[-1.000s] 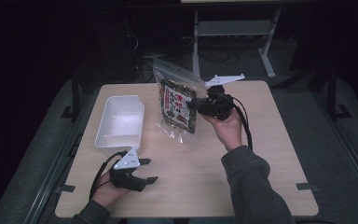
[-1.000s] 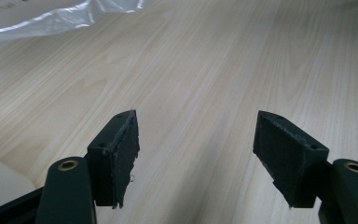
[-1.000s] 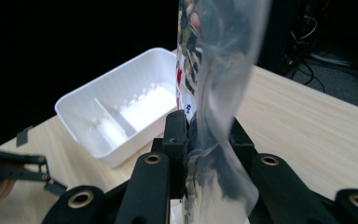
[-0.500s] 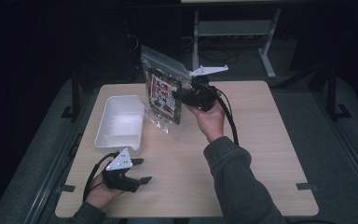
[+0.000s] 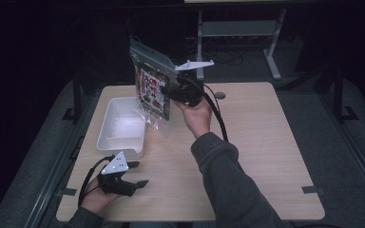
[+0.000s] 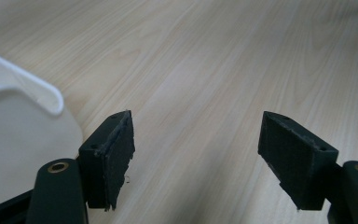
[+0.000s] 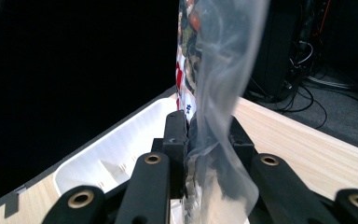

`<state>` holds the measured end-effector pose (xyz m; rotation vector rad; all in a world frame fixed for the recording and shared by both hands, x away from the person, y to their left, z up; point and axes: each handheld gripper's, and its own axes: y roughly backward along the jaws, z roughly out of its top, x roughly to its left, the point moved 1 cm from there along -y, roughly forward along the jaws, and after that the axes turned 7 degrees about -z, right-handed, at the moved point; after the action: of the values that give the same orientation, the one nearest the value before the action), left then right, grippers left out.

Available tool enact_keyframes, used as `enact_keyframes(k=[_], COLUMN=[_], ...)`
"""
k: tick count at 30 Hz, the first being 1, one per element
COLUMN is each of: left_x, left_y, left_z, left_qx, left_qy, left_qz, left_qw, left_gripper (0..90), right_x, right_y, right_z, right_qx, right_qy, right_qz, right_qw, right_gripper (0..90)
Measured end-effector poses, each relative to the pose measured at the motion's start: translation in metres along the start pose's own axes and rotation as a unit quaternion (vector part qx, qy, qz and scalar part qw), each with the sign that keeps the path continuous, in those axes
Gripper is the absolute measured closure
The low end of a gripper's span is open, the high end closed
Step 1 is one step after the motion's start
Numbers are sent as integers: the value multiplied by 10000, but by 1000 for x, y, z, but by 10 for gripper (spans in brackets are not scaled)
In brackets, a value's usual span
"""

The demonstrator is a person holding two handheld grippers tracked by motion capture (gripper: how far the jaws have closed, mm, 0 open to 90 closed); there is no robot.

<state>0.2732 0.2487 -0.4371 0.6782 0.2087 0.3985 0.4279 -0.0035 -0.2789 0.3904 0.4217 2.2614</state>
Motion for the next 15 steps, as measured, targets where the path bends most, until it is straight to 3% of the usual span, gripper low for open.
enact_keyframes(k=[15], left_x=[5], left_y=[5], left_z=[-4], left_qx=[-41], left_qy=[75], left_qz=[76], left_qw=[9999], left_gripper=[257], right_x=[25], right_y=[-36], right_z=[10], right_qx=[-107], right_qy=[-37], right_qz=[-23], right_qw=[9999], right_gripper=[752])
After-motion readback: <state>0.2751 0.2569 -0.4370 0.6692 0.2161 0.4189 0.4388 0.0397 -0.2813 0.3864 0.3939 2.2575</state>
